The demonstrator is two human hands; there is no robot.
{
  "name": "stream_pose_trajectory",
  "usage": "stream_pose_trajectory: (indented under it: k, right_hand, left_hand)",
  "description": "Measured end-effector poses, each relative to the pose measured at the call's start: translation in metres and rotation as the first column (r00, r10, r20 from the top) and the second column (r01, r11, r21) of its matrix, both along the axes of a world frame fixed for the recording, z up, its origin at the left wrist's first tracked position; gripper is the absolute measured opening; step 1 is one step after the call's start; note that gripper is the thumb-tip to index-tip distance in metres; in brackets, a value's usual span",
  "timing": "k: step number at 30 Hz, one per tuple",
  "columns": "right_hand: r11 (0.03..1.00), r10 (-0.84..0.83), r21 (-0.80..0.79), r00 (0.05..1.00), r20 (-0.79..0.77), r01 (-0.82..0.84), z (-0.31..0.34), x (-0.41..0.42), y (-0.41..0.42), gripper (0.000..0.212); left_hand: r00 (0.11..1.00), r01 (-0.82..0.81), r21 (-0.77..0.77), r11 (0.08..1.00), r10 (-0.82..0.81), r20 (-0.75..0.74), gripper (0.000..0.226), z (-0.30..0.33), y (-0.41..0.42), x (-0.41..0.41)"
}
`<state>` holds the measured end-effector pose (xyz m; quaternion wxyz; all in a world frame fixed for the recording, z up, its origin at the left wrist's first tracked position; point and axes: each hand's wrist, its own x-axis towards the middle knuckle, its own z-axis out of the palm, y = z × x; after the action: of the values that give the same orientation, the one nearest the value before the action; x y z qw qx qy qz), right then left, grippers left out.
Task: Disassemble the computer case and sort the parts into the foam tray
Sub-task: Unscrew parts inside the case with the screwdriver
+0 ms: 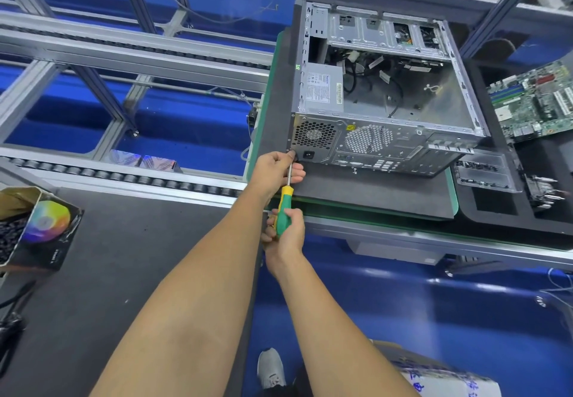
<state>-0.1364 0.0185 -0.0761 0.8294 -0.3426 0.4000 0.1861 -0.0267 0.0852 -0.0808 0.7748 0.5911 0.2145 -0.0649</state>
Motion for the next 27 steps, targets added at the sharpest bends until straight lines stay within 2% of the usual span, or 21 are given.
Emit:
stream_pose_trajectory:
  k: [3, 5, 8, 11, 14, 17, 19, 22, 24, 27]
  right_hand:
    - [0.997, 0.074, 0.024, 0.997, 0.034, -0.075, -0.002, -0.002, -0.004, 0.036]
    - [0.997, 0.07, 0.026, 0.998, 0.005, -0.07, 0.0, -0.002, -0.005, 0.032]
    - [1.0, 0.025, 0.001, 1.0, -0.019, -0.025, 0.006, 0.001, -0.005, 0.003]
    - [1.0, -0.023, 0.011, 1.0, -0.021, 0.024, 0.006, 0.003, -0.004, 0.018]
    - [0.997, 0.004, 0.077, 1.0, -0.017, -0.003, 0.007, 0.002, 0.0, 0.01]
    - [0.998, 0.058, 0.041, 0.998, -0.008, -0.057, 0.004, 0.004, -0.001, 0.028]
    - [0.998, 0.063, 0.025, 0.998, -0.022, -0.062, 0.005, 0.004, -0.001, 0.025]
    - [0.991, 0.09, -0.094, 0.996, -0.018, -0.091, 0.005, 0.005, 0.0, 0.003]
    - [0.982, 0.101, -0.157, 0.995, -0.001, -0.1, 0.004, 0.004, 0.002, 0.01]
    - [0.992, 0.072, -0.101, 0.997, 0.004, -0.071, 0.005, 0.004, 0.005, 0.012]
  left_hand:
    - [1.0, -0.011, 0.001, 1.0, 0.011, 0.001, 0.027, 0.003, -0.001, -0.001]
    - [1.0, -0.011, -0.004, 1.0, 0.011, 0.001, 0.027, 0.005, -0.001, -0.002]
    - [1.0, -0.015, 0.009, 1.0, 0.015, -0.005, 0.027, 0.005, -0.002, -0.002]
    - [1.0, -0.014, 0.038, 0.999, 0.015, -0.014, 0.027, 0.004, -0.001, -0.002]
    - [1.0, -0.022, 0.03, 0.999, 0.022, -0.013, 0.028, 0.004, -0.002, -0.002]
    - [1.0, -0.03, 0.016, 0.999, 0.03, -0.008, 0.028, 0.007, -0.003, -0.003]
    - [0.999, -0.037, -0.003, 0.999, 0.037, 0.0, 0.026, 0.01, -0.005, -0.004]
    - [0.999, -0.049, -0.023, 0.999, 0.049, 0.002, 0.025, 0.012, -0.006, -0.005]
    - [0.999, -0.051, -0.021, 0.998, 0.051, 0.001, 0.026, 0.012, -0.005, -0.006]
    - [0.999, -0.049, -0.01, 0.999, 0.049, -0.003, 0.028, 0.011, -0.004, -0.006]
